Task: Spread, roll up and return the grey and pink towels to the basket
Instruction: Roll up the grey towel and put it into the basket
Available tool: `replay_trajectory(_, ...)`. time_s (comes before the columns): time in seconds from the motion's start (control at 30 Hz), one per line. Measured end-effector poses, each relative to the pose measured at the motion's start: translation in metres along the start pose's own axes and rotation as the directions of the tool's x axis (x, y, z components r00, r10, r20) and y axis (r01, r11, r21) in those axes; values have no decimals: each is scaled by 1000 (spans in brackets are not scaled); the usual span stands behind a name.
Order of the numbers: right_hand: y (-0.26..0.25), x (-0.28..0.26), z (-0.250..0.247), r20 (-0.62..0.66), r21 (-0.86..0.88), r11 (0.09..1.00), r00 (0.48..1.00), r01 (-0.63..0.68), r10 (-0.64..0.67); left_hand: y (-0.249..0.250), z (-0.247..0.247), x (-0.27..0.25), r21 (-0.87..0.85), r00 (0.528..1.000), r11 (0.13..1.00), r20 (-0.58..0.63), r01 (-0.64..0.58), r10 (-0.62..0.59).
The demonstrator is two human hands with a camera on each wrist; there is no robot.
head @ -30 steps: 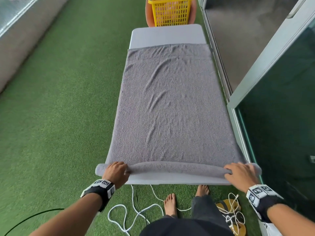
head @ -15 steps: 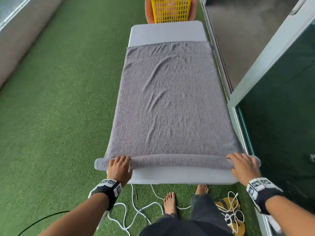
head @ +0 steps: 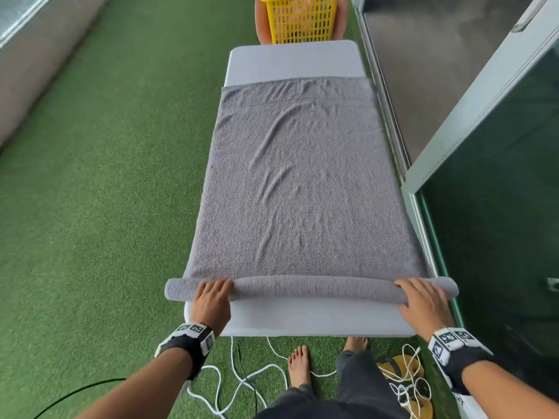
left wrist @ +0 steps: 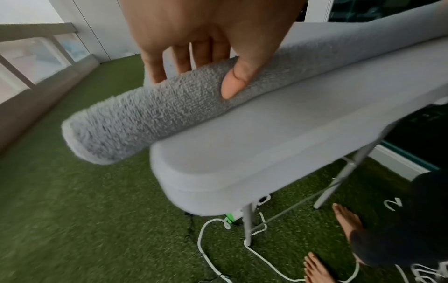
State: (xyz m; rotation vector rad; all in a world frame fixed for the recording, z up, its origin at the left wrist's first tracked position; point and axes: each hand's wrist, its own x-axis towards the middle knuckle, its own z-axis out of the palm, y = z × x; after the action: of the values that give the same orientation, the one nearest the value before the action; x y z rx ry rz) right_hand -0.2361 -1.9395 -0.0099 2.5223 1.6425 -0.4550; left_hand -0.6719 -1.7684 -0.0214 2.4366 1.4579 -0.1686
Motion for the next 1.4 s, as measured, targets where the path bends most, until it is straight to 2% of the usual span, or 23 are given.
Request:
replay_trajectory(0.1,-15,4,-6,17,5,1000,1000,-2,2,-9,-16,1,45,999,998,-17,37,-36)
replay_trajectory(0.23,-40,0,-9,115,-9,995,988,101,-99,-36,-30,-3,48,987,987,42,153,-155)
replay_trajectory(0.4,-21,-10,-21,166,-31,1000,986,1,5,-16,-25,-16,17,997,998,50,57,-58)
replay_trajectory(0.53,-3,-10,-31,265,-107,993,961,-53,80,5,-15,-17,14,987,1000,160,-5,3)
replay_trajectory(0.6,1,-5,-29,295,-94,994,952,-55,81,3,-15,-15,-30,992,1000,127,2,2)
replay_trajectory(0.63,2,-2,-27,264,-56,996,961,-68,80,-1,-15,-13,-48,998,999,67,-11,14)
replay_trajectory(0.7,2,0,-22,69,43,997,996,-62,59,-11,-13,-12,-52,1000,999,-20,8,-9)
replay_trajectory(0.73,0,0,-20,-5,88,994,998,-58,58,-16,-13,-14,-66,999,997,-16,50,-51)
replay_trajectory(0.8,-3,-6,-14,36,130,991,999,-30,26,-22,-10,-19,-71,995,995,79,69,-64)
replay_trajectory(0.87,-2,-13,-3,133,97,995,991,13,-26,-30,0,-23,8,991,1000,135,1,-2)
replay_trajectory(0.97,3,-17,3,137,12,1000,991,7,-8,-29,-1,-18,57,990,998,143,-14,5)
replay_trajectory(1.07,-4,-5,-14,146,-51,997,988,-49,56,-16,-20,-3,84,997,996,77,11,-17)
replay_trajectory(1.2,-12,23,-41,219,-109,993,974,-33,57,-7,-44,27,207,982,978,180,17,-55)
replay_trajectory(1.3,-4,37,-43,32,50,998,999,-44,43,-11,-44,40,85,983,993,158,76,-89)
replay_trajectory(1.33,-2,37,-39,22,104,994,999,-35,33,-11,-42,41,34,986,996,140,86,-90)
replay_trajectory(1.4,-1,32,-29,149,118,993,989,-28,10,-10,-33,36,33,981,998,182,58,-63)
